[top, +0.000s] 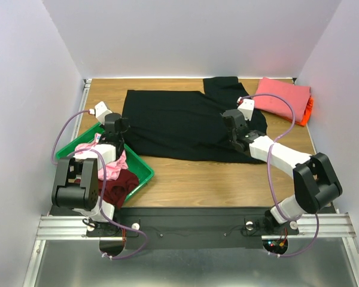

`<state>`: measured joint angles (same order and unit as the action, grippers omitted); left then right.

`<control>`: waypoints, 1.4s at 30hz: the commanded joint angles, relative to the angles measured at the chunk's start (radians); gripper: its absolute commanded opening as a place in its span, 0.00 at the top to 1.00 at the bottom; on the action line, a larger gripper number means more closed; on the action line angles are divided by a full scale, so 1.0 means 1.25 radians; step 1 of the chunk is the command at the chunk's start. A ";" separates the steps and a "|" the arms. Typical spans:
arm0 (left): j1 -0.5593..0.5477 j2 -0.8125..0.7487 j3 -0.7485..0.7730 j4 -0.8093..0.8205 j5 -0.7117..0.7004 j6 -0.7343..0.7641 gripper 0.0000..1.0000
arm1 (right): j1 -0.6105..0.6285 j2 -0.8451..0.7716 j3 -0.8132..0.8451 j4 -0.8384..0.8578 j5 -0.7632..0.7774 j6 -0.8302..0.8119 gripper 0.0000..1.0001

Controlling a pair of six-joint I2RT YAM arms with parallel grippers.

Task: Fold and stack the t-shirts
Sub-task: Fold the tshirt

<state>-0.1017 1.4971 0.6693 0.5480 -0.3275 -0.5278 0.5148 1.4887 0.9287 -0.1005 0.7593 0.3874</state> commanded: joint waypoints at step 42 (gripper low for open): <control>-0.476 0.089 0.004 0.409 0.171 0.156 0.04 | -0.203 0.055 -0.019 0.060 -0.439 0.043 0.41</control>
<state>-0.6579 1.5482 0.6601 0.8730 -0.2070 -0.3626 0.2630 1.5650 0.9104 -0.0620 0.2787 0.4160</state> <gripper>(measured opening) 0.954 0.606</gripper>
